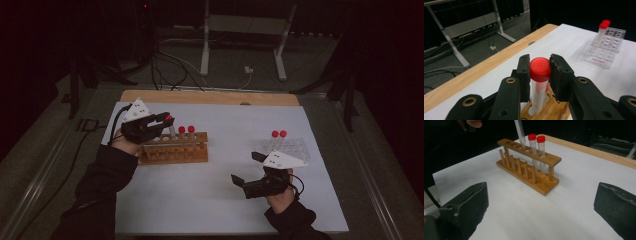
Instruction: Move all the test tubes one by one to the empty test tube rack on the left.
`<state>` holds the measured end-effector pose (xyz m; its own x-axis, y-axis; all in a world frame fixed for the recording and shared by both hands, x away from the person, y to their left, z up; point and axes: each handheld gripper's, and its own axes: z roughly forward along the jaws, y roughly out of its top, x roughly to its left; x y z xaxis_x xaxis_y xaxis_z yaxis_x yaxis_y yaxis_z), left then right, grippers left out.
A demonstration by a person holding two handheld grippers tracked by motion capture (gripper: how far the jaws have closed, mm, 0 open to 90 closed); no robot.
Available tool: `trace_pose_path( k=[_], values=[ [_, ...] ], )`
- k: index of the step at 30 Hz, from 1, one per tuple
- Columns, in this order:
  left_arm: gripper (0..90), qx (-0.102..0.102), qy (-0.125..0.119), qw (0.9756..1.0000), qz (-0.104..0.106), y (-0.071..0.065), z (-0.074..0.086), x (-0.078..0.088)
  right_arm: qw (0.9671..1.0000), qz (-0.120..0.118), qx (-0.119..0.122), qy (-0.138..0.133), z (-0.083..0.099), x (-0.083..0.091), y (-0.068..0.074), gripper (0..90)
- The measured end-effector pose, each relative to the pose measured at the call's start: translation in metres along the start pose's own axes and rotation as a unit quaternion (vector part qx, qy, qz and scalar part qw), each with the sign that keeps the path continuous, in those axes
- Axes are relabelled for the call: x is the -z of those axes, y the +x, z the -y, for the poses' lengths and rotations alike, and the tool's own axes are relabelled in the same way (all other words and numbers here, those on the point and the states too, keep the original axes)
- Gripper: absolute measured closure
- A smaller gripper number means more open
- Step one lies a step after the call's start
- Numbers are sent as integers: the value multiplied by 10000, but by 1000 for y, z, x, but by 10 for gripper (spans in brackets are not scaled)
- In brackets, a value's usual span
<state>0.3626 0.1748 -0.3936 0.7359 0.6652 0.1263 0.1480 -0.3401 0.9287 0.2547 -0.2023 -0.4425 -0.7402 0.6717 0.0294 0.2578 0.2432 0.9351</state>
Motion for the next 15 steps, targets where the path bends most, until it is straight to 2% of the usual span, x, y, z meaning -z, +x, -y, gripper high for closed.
trace_pose_path(
  k=[2, 9, 15],
  values=[
    [720, 13, 48, 10000, -49, 1, 3, -3, 10000, -17, 3, 3, 1, 0, 0, 0],
    [720, 152, 179, 9997, 31, 3, 16, -15, 10000, -20, -6, 6, 1, -1, -1, 0],
    [719, 177, 310, 9993, 57, 2, 27, -24, 10000, -20, 1, 2, 2, 0, -1, 0]
  ],
)
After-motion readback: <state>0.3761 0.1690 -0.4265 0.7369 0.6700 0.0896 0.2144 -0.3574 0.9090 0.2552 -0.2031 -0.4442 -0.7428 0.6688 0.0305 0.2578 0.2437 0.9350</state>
